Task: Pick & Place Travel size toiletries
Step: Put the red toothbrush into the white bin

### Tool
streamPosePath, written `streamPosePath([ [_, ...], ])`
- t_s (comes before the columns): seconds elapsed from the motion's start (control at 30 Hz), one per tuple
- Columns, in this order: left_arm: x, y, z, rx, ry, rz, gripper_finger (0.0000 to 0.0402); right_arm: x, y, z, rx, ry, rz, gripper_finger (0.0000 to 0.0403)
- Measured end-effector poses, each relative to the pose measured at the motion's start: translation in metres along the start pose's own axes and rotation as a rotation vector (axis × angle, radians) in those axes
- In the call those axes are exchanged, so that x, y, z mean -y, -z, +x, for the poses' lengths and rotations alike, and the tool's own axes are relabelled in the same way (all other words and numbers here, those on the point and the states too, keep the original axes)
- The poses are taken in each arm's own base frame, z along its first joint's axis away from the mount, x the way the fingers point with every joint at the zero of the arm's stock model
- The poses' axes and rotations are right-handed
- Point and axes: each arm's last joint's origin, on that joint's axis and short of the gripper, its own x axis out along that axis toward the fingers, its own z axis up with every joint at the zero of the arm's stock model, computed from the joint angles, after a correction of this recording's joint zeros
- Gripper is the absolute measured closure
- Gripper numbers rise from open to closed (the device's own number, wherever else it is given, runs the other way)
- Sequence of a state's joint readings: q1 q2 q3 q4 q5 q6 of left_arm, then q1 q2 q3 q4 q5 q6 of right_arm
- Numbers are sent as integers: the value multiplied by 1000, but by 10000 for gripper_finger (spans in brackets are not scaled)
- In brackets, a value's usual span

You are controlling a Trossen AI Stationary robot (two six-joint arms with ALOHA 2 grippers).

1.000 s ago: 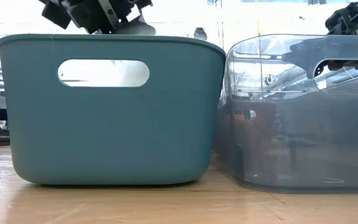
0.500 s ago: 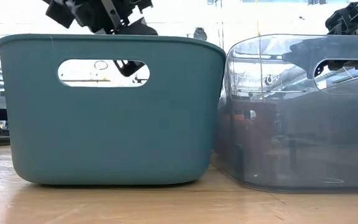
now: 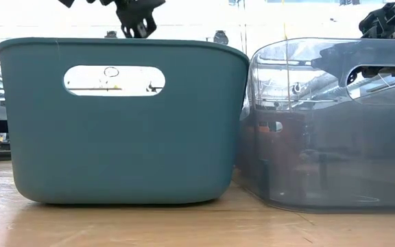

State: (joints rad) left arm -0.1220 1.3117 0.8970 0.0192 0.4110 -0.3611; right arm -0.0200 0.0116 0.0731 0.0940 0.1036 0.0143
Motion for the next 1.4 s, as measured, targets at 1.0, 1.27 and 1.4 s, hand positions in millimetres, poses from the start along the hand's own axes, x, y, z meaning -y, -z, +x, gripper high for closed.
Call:
streamPosePath([
  [1.0,-68,119,-121,389,-1231,-409,176,0,0,0,-1,0,0,227],
  [1.27,-85,126,-141,327,-1347,-680,176,0,0,0,0,0,0,231],
  [1.4,-98,131,-148,276,-1384,-781,176,0,0,0,0,0,0,228],
])
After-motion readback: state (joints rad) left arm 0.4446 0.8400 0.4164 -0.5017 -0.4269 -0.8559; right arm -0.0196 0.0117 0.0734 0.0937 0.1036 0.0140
